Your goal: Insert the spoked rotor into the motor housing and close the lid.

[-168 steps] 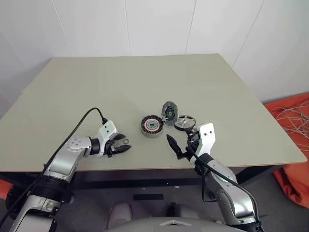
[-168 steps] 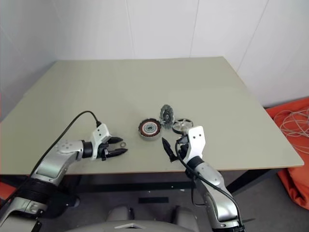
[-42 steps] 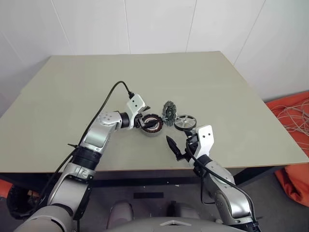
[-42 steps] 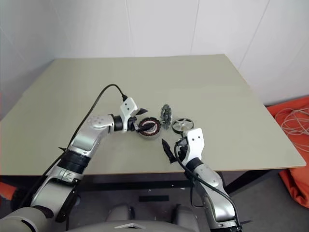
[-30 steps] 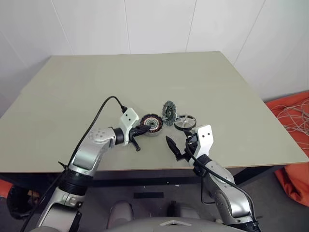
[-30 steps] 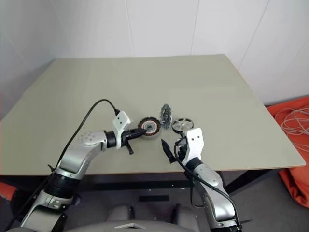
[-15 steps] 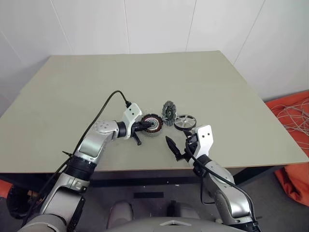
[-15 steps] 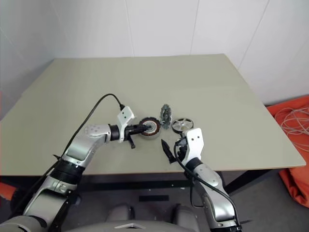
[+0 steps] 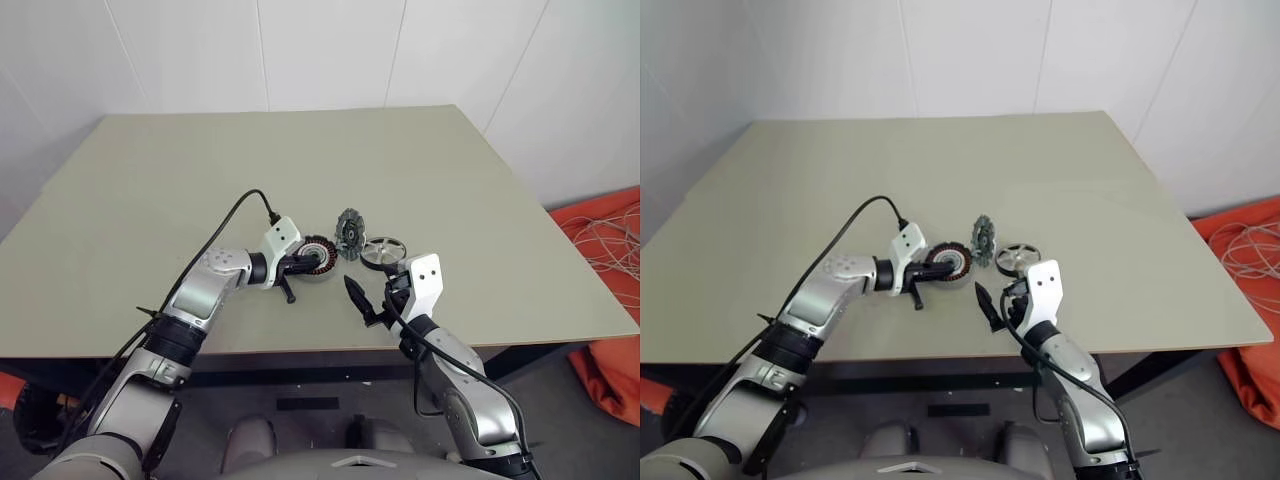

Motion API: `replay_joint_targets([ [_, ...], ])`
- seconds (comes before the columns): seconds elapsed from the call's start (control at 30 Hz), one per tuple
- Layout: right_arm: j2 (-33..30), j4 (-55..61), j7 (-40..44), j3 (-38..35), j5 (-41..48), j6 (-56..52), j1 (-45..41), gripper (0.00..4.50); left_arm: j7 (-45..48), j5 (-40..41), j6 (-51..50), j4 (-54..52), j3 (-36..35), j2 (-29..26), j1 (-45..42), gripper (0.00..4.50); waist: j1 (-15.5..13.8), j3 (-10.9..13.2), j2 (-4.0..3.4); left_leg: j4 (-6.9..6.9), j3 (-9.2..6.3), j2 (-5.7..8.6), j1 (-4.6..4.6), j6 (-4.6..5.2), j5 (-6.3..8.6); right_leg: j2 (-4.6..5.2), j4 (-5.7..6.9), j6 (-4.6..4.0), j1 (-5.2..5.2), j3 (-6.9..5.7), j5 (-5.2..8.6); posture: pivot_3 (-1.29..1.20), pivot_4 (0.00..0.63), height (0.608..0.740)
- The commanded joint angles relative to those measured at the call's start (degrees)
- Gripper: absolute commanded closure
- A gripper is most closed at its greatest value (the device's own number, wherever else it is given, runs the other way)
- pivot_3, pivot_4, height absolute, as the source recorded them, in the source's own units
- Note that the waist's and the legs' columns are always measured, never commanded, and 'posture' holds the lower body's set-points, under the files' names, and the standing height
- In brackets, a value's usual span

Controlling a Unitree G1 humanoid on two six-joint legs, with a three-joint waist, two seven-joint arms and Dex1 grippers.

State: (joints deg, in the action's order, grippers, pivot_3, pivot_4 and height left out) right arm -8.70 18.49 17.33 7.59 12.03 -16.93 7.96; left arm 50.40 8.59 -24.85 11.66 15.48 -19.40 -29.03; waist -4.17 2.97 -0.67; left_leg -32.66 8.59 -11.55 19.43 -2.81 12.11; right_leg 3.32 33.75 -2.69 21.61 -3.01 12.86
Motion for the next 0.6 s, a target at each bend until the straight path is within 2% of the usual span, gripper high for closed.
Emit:
replay_joint_targets([
  [0.03, 0.4, 2.2, -0.2, 0.1, 0.1, 0.3, -0.4, 0.00, -0.4, -0.8, 0.6, 0.4, -0.2, 0.1, -2.1, 4.49, 0.0, 0.0, 0.00, 0.00, 0.00, 0.00, 0.00, 0.00, 0.00, 0.00, 0.00, 0.00, 0.00, 0.00, 0.00, 0.00, 0.000, 0.740],
  [0.43, 0.5, 3.1, -0.5, 0.4, 0.1, 0.1, 0.2, 0.00, -0.9, -1.5, 1.5, 2.5, -0.6, 0.7, -3.8, 4.49, -0.2, 0.0, 0.00, 0.00, -0.01, 0.00, 0.00, 0.00, 0.00, 0.00, 0.00, -0.02, 0.00, 0.00, -0.01, 0.00, 0.000, 0.740],
  [0.6, 0.5, 2.9, -0.4, 0.3, 0.1, 0.3, 0.2, 0.00, 0.5, 1.1, 1.1, -0.5, -1.6, 1.6, -3.1, 4.49, -0.3, 0.0, 0.00, -0.01, 0.00, 0.00, 0.00, 0.00, 0.00, 0.01, 0.00, -0.02, -0.01, 0.00, -0.01, 0.00, 0.000, 0.740],
])
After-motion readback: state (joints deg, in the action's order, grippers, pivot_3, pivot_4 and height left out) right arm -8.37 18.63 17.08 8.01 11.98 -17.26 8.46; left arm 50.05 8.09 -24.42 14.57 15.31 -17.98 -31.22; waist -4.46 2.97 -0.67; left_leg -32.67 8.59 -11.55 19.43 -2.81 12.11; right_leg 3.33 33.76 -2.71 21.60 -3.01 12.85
